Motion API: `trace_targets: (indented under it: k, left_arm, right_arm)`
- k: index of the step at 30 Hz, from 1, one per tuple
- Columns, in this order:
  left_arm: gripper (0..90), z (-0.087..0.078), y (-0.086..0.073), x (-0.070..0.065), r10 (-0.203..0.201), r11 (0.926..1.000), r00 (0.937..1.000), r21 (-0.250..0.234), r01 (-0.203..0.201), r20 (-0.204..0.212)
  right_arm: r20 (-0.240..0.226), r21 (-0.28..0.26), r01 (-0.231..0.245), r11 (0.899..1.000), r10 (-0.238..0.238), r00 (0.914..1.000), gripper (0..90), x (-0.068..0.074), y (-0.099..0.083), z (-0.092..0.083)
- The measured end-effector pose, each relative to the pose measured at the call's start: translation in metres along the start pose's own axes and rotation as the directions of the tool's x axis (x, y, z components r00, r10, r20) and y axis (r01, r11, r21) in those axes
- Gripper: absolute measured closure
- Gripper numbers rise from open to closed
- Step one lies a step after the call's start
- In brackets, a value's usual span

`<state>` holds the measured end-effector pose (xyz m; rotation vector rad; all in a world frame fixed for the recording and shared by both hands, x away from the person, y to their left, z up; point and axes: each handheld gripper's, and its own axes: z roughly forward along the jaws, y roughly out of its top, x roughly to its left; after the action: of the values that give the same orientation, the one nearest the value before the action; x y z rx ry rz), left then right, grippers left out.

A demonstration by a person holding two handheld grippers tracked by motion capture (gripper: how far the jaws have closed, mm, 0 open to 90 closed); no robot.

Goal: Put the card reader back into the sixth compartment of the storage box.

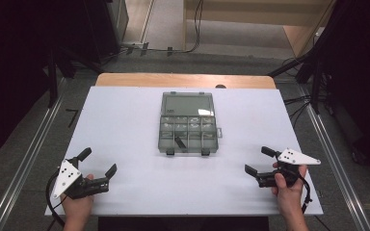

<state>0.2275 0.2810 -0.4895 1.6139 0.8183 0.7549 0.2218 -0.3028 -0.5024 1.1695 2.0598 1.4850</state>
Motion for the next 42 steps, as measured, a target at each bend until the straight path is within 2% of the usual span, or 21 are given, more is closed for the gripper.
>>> trace_targets:
  k: [16, 19, 25, 35, 42]
  left_arm:
    - [0.0, 0.000, 0.000, 0.000, -0.001, 1.0000, 1.0000, 0.001, 0.001, 0.002]
    - [0.0, 0.000, 0.000, 0.000, -0.001, 1.0000, 1.0000, 0.000, 0.001, 0.002]
    - [0.0, 0.000, 0.000, 0.000, 0.000, 1.0000, 1.0000, 0.001, 0.000, 0.002]
    - [0.0, 0.000, 0.000, 0.000, -0.001, 1.0000, 1.0000, 0.001, 0.001, 0.003]
    - [0.0, 0.000, 0.000, 0.000, 0.000, 1.0000, 1.0000, 0.003, 0.000, 0.001]
  right_arm:
    - [0.056, -0.049, -0.043, 0.998, 0.046, 0.9974, 0.0, -0.016, -0.010, -0.028]
    - [0.063, -0.063, -0.064, 0.996, 0.068, 0.9957, 0.0, -0.019, -0.011, -0.032]
    - [0.068, -0.093, -0.058, 0.994, 0.064, 0.9957, 0.0, -0.024, -0.015, -0.038]
    - [0.079, -0.113, -0.073, 0.991, 0.082, 0.9934, 0.0, -0.032, -0.022, -0.041]
    - [0.093, -0.092, -0.072, 0.993, 0.080, 0.9924, 0.0, -0.032, -0.024, -0.035]
